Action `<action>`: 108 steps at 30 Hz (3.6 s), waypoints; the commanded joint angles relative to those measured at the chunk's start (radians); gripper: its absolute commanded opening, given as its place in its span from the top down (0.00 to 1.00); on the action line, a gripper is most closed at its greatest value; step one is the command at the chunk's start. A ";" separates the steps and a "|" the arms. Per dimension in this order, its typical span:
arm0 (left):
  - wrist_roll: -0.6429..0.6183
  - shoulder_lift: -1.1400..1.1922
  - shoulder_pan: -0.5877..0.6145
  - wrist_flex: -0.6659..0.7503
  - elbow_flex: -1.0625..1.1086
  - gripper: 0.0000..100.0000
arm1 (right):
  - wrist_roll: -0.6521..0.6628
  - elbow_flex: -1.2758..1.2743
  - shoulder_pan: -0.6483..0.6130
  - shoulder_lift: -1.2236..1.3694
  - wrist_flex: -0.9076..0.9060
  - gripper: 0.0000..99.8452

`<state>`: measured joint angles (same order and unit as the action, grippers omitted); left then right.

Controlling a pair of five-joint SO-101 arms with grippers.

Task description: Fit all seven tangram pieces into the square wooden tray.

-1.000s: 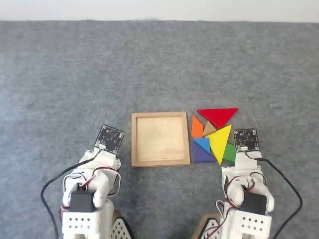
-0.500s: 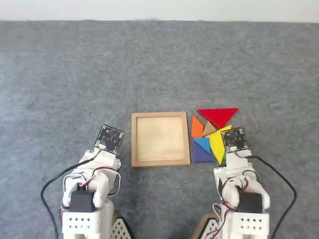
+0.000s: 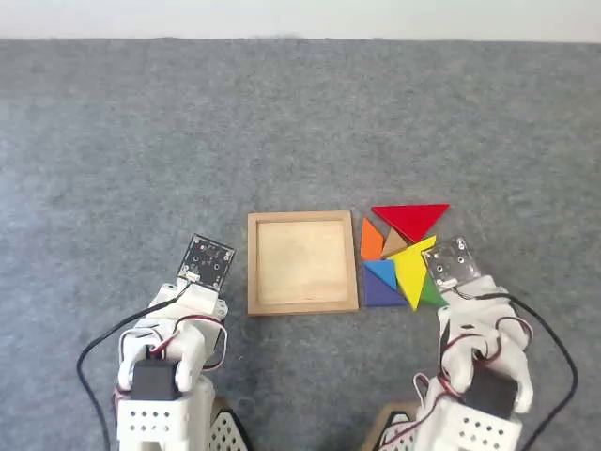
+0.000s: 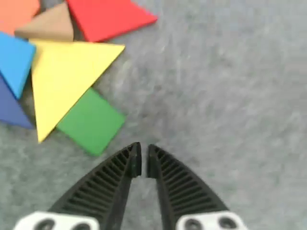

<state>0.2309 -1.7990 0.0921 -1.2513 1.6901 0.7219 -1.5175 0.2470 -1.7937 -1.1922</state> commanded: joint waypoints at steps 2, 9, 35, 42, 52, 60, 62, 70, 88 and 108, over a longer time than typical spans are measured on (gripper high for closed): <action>0.008 -0.023 0.005 -0.005 -0.008 0.98 | -0.020 0.221 -0.133 0.199 -0.022 0.85; 0.008 -0.023 0.005 -0.005 -0.008 0.98 | -0.026 0.672 -0.289 0.895 -0.024 0.85; 0.008 -0.023 0.005 -0.005 -0.008 0.98 | 0.288 1.470 -0.377 2.178 -0.016 0.64; 0.008 -0.023 0.005 -0.005 -0.008 0.98 | 0.290 1.571 -0.328 2.315 -0.015 0.64; 0.008 -0.023 0.005 -0.005 -0.008 0.98 | 0.038 1.599 -0.176 2.325 -0.012 0.64; 0.008 -0.023 0.005 -0.005 -0.008 0.98 | -0.193 1.643 -0.068 2.328 -0.018 0.64; 0.008 -0.023 0.005 -0.005 -0.008 0.98 | -0.269 1.643 -0.045 2.327 -0.018 0.64; 0.008 -0.023 0.005 -0.005 -0.008 0.98 | -0.416 1.653 -0.059 2.233 -0.031 0.64; 0.008 -0.023 0.005 -0.005 -0.008 0.98 | 0.221 1.659 -0.133 2.204 -0.203 0.64; 0.008 -0.023 0.005 -0.005 -0.008 0.98 | 0.356 1.703 -0.059 2.399 -0.045 0.64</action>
<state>0.2309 -1.7990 0.0921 -1.2513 1.6901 1.1224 0.1396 0.1995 0.5861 -1.3119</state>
